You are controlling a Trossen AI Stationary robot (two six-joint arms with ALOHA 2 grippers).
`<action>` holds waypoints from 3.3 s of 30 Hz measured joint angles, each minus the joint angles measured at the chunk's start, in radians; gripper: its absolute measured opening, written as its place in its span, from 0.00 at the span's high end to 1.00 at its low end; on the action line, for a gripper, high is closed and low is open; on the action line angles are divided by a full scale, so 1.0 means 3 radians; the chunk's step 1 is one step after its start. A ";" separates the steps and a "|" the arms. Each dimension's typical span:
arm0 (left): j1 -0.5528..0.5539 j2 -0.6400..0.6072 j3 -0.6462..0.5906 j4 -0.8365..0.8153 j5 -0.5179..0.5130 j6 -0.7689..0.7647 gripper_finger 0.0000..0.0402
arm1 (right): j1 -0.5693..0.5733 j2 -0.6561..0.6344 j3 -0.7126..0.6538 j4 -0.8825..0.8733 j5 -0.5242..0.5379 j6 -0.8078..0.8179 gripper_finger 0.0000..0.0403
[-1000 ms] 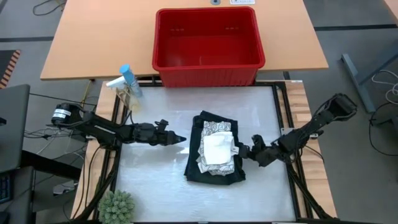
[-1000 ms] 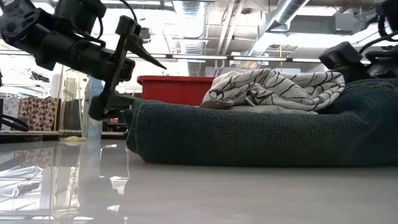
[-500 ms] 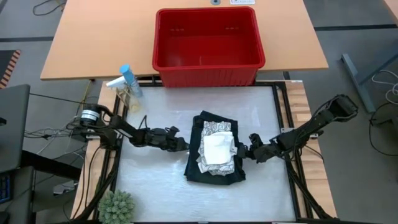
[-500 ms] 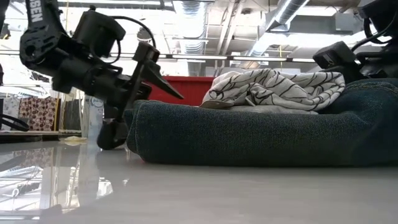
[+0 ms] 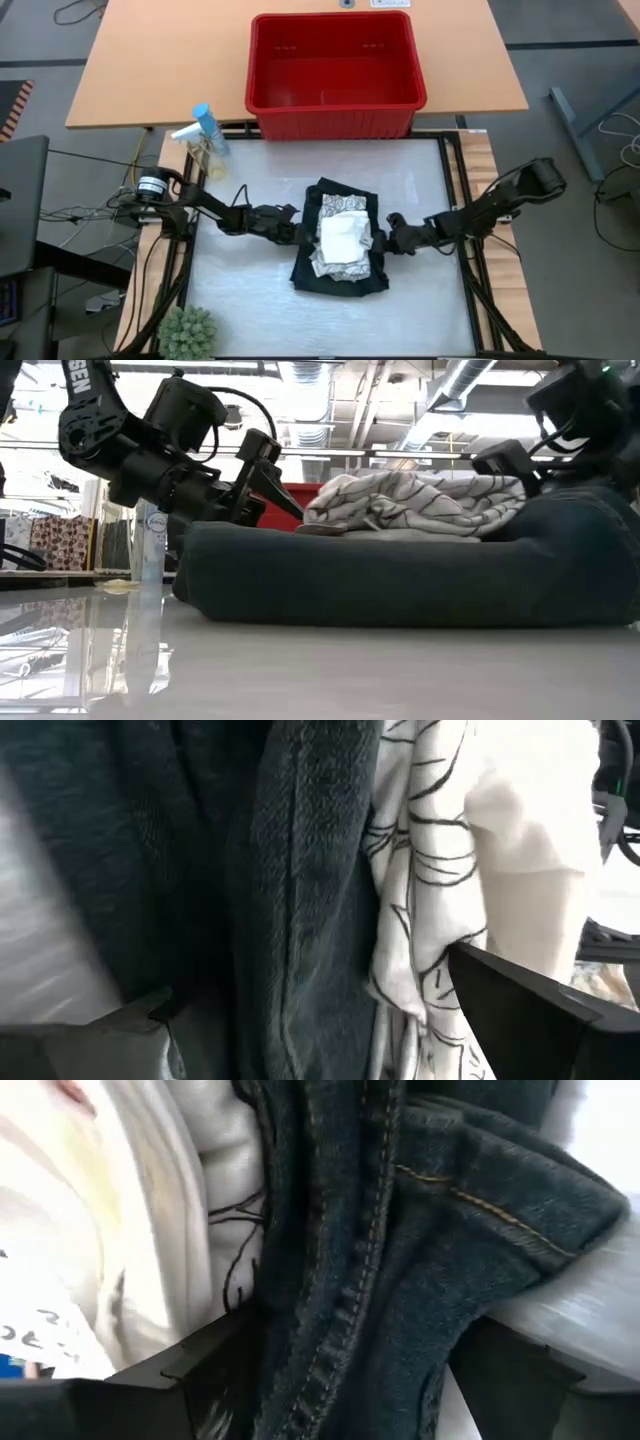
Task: Fold Laundry from Bin
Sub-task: Put the stacked folded clothes into the red laundry bin
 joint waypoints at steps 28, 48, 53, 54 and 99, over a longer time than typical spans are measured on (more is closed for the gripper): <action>0.0026 0.0235 0.0576 -0.0653 -0.0033 0.0525 0.94 | -0.0465 0.0387 0.0350 -0.0014 -0.0472 -0.0521 0.77; 0.0429 -0.0545 0.0611 -0.0925 0.0373 0.0369 0.94 | -0.1028 -0.0002 0.1366 -0.1196 -0.0910 -0.1435 0.77; 0.0503 -0.0816 0.0613 -0.1063 0.0418 0.0339 0.94 | -0.1142 -0.0014 0.1677 -0.1530 -0.0965 -0.1636 0.77; 0.0517 -0.0880 0.0615 -0.1096 0.0416 0.0324 0.94 | -0.1167 -0.0017 0.1753 -0.1614 -0.0965 -0.1679 0.77; 0.2553 -0.1641 0.2012 -0.2435 0.0688 0.0646 0.94 | -0.2847 0.1604 0.5687 -0.3138 -0.2036 -0.3175 0.77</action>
